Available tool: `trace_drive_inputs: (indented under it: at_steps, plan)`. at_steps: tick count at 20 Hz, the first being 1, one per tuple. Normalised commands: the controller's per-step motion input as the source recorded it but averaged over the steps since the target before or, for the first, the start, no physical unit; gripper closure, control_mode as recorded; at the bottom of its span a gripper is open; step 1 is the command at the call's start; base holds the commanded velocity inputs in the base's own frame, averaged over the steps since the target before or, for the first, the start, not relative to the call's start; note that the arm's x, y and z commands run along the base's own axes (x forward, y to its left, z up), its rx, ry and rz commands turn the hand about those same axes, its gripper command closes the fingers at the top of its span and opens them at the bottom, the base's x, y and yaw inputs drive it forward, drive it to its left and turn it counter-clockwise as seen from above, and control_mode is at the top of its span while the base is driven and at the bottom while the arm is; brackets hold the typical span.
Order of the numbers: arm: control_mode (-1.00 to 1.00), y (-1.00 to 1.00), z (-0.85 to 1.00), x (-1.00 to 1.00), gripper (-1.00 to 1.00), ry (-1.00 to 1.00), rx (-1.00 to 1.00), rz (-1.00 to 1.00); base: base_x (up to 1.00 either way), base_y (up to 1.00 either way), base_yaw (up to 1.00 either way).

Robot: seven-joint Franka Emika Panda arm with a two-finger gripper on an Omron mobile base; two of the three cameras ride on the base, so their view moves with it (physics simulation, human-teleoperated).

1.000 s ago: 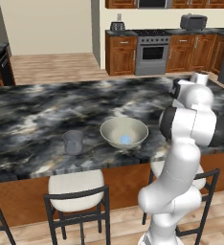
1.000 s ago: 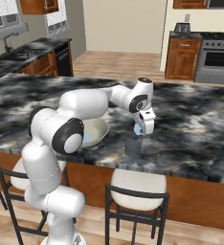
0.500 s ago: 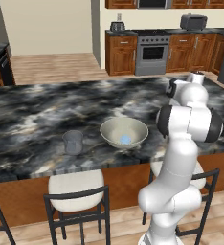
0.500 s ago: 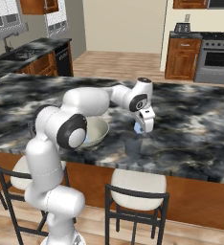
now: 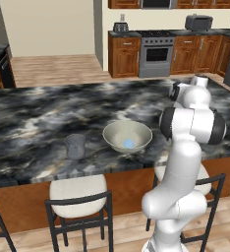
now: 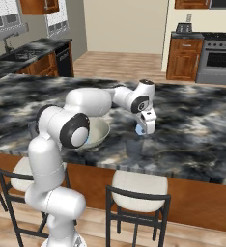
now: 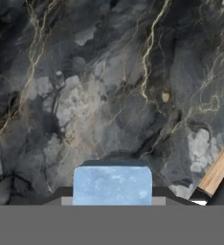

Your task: There are four ice cubes in the ice bowl. Place two ice cubes in each glass of water.

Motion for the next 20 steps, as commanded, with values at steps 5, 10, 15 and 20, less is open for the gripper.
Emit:
trace_drive_inputs:
  at_steps: [5, 10, 15, 20]
  plan:
    - [-1.0, 0.0, -0.23, 0.12, 1.0, 0.0, 0.0, 0.0, 0.0, 0.0, 0.0]
    - [-1.0, 0.0, -0.21, 0.17, 1.0, 0.0, 0.0, 0.0, 0.0, 0.0, 0.0]
    - [-1.0, 0.0, -0.15, 0.18, 1.0, 0.0, 0.0, 0.0, 0.0, 0.0, 0.0]
    - [-1.0, 0.02, -0.19, 0.08, 1.0, 0.0, 0.0, 0.0, 0.0, 0.0, 0.0]
